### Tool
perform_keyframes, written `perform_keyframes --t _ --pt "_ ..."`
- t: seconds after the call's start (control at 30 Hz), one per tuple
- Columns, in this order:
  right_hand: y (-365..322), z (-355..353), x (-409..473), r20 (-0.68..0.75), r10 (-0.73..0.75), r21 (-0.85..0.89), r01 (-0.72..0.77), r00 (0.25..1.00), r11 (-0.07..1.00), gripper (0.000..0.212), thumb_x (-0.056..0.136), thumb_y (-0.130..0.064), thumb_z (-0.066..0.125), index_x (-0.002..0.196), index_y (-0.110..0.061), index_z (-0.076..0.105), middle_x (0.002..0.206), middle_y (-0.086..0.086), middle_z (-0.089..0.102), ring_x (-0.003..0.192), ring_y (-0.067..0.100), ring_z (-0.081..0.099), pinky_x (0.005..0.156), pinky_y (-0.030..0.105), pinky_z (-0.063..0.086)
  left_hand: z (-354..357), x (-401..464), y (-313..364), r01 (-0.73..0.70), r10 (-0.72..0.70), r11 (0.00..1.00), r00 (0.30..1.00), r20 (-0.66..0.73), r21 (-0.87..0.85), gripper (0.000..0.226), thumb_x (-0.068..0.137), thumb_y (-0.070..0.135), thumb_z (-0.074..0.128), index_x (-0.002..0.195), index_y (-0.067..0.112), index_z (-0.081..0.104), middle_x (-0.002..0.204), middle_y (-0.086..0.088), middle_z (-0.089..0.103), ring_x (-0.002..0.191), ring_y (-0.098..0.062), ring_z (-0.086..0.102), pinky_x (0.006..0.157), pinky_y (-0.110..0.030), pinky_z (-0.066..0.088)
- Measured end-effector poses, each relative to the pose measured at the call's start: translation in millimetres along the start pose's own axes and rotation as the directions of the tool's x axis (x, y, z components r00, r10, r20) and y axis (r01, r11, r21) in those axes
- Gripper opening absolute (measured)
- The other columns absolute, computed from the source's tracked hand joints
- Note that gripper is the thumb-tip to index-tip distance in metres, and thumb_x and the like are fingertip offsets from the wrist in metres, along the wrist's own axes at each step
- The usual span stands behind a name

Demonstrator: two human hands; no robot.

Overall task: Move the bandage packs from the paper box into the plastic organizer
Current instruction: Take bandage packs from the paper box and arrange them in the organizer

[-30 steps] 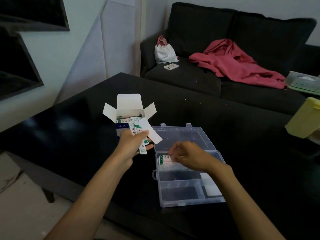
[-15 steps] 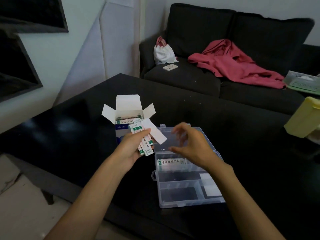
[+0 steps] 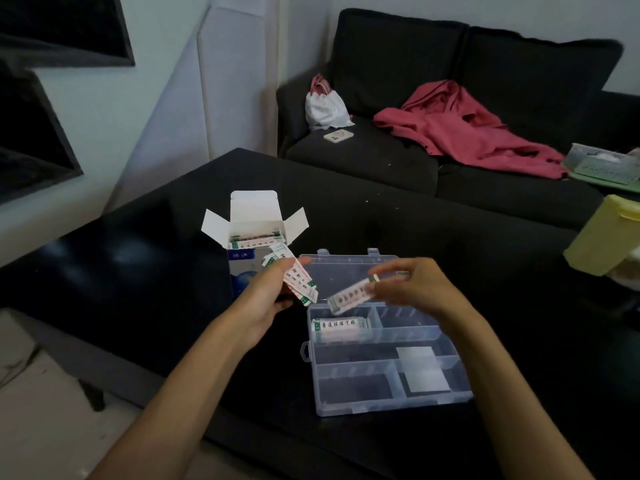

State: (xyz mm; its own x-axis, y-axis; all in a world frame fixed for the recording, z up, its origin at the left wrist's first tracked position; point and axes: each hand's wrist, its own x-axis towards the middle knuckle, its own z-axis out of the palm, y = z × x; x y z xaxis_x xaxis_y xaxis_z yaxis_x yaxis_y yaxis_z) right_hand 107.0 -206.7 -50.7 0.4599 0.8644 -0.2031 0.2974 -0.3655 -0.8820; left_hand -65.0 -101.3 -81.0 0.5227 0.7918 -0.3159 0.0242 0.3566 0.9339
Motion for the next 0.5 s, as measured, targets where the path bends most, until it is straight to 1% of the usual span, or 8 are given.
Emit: perform_keyframes --t 0.1,0.17,0.2,0.27,0.33,0.4,0.43,0.5 --pt "6 11 5 0.043 0.084 -0.107 -0.079 0.996 0.991 0.006 0.083 -0.013 0.069 0.087 -0.014 0.065 0.086 0.0 0.068 0.072 0.005 0.065 0.053 0.011 0.048 3 -2 -1 -0.016 0.015 0.999 1.0 0.021 0.042 0.033 0.102 0.026 0.036 0.103 0.024 0.069 0.118 -0.011 0.065 0.123 -0.031 0.05 0.107 -0.042 0.034" --pt "12 23 10 0.042 0.08 -0.213 -0.07 0.996 0.975 0.006 0.081 -0.019 0.072 0.081 -0.016 0.067 0.083 0.0 0.069 0.073 0.006 0.065 0.058 0.015 0.05 3 -4 0 -0.029 0.028 0.999 0.999 0.044 0.03 0.032 0.102 0.027 0.037 0.099 0.024 0.069 0.114 -0.008 0.066 0.123 -0.03 0.051 0.108 -0.043 0.035" --pt "16 28 13 0.028 0.045 -0.315 -0.034 0.999 0.948 0.006 0.08 -0.021 0.073 0.077 -0.017 0.069 0.081 -0.002 0.07 0.073 0.006 0.064 0.063 0.019 0.053 2 -5 0 -0.041 0.039 0.998 0.997 0.06 0.038 0.031 0.102 0.028 0.038 0.099 0.025 0.069 0.112 -0.006 0.067 0.12 -0.027 0.053 0.106 -0.042 0.036" --pt "24 34 16 0.01 -0.063 -0.526 0.058 0.998 0.849 0.007 0.08 -0.022 0.074 0.074 -0.02 0.07 0.076 -0.006 0.069 0.072 0.004 0.064 0.073 0.027 0.057 1 -7 -1 -0.08 0.073 0.994 0.993 0.097 0.072 0.03 0.101 0.032 0.04 0.1 0.031 0.07 0.107 0.002 0.069 0.115 -0.02 0.056 0.106 -0.04 0.037" --pt "24 36 15 -0.01 -0.159 -0.607 0.121 0.987 0.785 0.008 0.082 -0.027 0.071 0.077 -0.021 0.07 0.075 -0.006 0.068 0.069 0.003 0.063 0.074 0.026 0.056 0 -7 -1 -0.12 0.108 0.989 0.986 0.123 0.091 0.028 0.1 0.037 0.041 0.103 0.037 0.069 0.105 0.008 0.07 0.113 -0.015 0.058 0.107 -0.04 0.038" --pt "16 33 11 -0.051 -0.215 -0.557 0.15 0.975 0.817 0.013 0.088 -0.032 0.063 0.082 -0.022 0.068 0.076 -0.005 0.065 0.065 0.002 0.058 0.065 0.018 0.05 1 -7 0 -0.154 0.142 0.985 0.98 0.141 0.079 0.026 0.099 0.038 0.042 0.107 0.039 0.067 0.108 0.01 0.069 0.111 -0.011 0.059 0.105 -0.038 0.041" --pt "11 31 9 -0.068 -0.215 -0.473 0.159 0.974 0.867 0.015 0.09 -0.034 0.059 0.084 -0.023 0.067 0.076 -0.004 0.064 0.062 0.002 0.057 0.06 0.015 0.046 2 -7 0 -0.17 0.158 0.983 0.977 0.143 0.071 0.026 0.099 0.039 0.042 0.108 0.04 0.067 0.11 0.01 0.068 0.11 -0.01 0.059 0.103 -0.037 0.043" --pt "1 27 5 -0.031 -0.141 -0.166 0.134 0.99 0.977 0.019 0.094 -0.036 0.052 0.09 -0.025 0.066 0.082 -0.004 0.067 0.065 0.003 0.06 0.056 0.012 0.044 4 -6 0 -0.2 0.19 0.978 0.972 0.136 0.066 0.026 0.099 0.039 0.043 0.11 0.04 0.066 0.114 0.009 0.066 0.11 -0.009 0.059 0.1 -0.036 0.045"
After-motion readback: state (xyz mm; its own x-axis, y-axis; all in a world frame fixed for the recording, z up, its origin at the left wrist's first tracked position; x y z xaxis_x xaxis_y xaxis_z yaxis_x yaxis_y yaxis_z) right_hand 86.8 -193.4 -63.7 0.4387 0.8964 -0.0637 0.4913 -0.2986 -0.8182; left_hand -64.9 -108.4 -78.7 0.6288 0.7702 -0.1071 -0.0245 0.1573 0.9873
